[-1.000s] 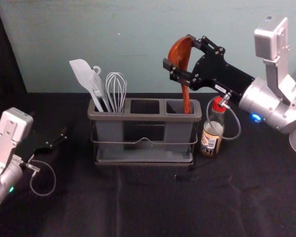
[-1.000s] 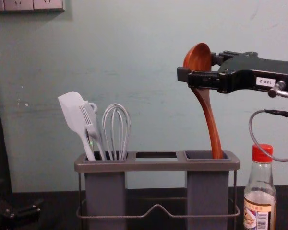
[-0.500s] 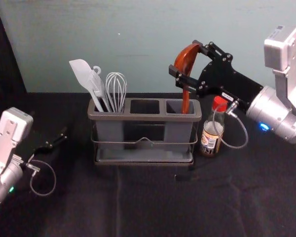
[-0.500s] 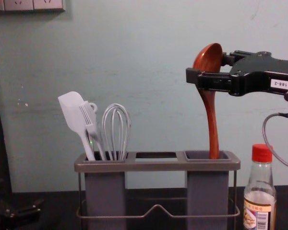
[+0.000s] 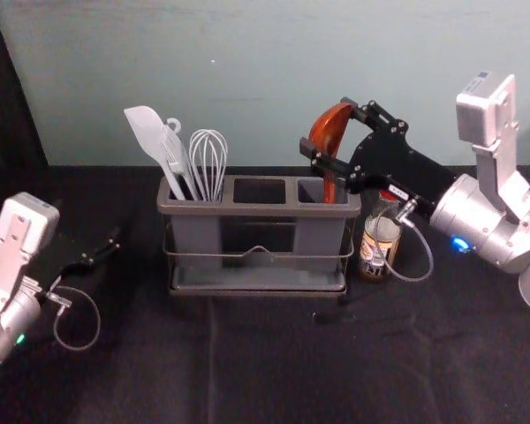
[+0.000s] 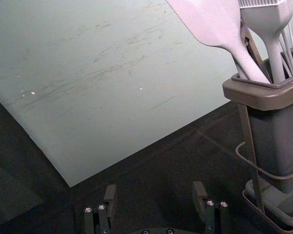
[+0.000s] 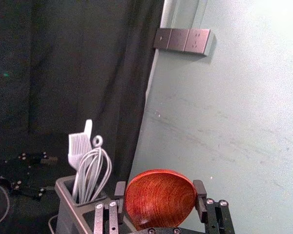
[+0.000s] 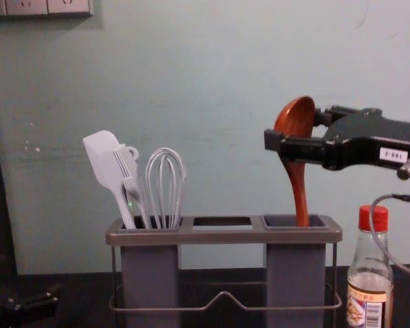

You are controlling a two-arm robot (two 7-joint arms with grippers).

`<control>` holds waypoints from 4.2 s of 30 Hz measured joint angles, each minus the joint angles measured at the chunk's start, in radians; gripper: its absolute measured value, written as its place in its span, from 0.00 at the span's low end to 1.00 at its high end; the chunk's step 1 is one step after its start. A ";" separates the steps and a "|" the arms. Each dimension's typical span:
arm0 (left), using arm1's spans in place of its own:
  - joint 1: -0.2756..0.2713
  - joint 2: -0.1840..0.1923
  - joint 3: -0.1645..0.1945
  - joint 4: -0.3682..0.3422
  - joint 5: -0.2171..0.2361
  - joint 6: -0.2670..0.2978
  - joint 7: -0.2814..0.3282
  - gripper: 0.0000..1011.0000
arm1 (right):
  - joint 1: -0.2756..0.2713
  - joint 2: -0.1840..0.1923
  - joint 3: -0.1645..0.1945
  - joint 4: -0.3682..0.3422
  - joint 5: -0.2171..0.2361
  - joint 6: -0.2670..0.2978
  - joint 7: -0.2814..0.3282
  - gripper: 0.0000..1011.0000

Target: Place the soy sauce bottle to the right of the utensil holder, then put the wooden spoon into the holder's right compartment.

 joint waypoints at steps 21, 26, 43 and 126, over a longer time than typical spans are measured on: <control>0.000 0.000 0.000 0.000 0.000 0.000 0.000 1.00 | 0.005 -0.022 -0.021 0.061 -0.013 0.014 0.008 0.83; 0.000 0.000 0.000 0.000 0.000 0.000 0.000 1.00 | 0.012 -0.026 -0.024 0.072 -0.012 0.025 0.011 0.83; 0.000 0.000 0.000 0.000 0.000 0.000 0.000 1.00 | 0.010 -0.024 -0.023 0.067 -0.011 0.021 0.011 0.99; 0.000 0.000 0.000 0.000 0.000 0.000 0.000 1.00 | -0.440 -0.186 0.135 -0.037 -0.354 -0.127 -0.446 0.99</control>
